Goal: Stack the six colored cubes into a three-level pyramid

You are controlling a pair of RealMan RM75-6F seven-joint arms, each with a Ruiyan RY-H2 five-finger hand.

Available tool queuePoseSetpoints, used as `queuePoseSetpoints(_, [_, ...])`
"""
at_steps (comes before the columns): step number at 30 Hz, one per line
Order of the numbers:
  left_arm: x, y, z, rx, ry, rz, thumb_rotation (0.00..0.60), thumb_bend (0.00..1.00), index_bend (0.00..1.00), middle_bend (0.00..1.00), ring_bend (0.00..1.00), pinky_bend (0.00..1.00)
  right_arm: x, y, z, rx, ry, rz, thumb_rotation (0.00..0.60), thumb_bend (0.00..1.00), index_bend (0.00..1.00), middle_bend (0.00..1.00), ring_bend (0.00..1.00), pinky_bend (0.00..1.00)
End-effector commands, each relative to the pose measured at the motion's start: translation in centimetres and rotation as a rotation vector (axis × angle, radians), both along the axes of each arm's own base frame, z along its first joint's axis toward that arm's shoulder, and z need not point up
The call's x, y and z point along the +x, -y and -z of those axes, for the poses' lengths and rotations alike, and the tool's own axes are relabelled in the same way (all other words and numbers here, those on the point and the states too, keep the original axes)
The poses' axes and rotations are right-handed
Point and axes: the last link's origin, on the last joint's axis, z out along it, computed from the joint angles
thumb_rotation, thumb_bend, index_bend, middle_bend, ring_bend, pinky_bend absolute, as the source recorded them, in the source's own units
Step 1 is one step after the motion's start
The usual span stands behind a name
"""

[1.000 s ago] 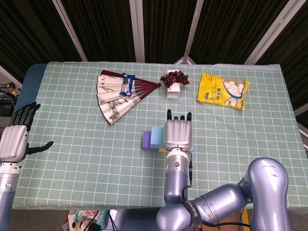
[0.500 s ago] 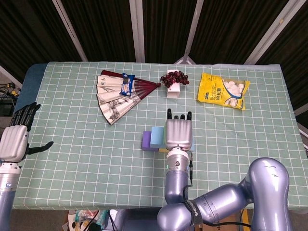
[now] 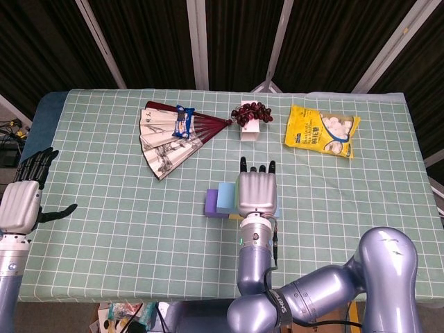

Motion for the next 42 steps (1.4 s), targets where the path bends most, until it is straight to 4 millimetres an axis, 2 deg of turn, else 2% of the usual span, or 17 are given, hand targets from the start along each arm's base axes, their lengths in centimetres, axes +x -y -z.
queuePoseSetpoints(1, [0.00, -0.01, -0.01, 0.000, 0.000, 0.000, 0.600, 0.05, 0.00, 0.01, 0.00, 0.01, 0.00, -0.02, 0.02, 0.001, 0.000, 0.000, 0.600, 0.33, 0.00, 0.43, 0.21, 0.09])
queuePoseSetpoints(42, [-0.11, -0.04, 0.06, -0.004, -0.003, 0.001, 0.600, 0.05, 0.00, 0.01, 0.00, 0.01, -0.51, 0.19, 0.57, 0.006, 0.002, 0.006, 0.600, 0.33, 0.00, 0.42, 0.21, 0.10])
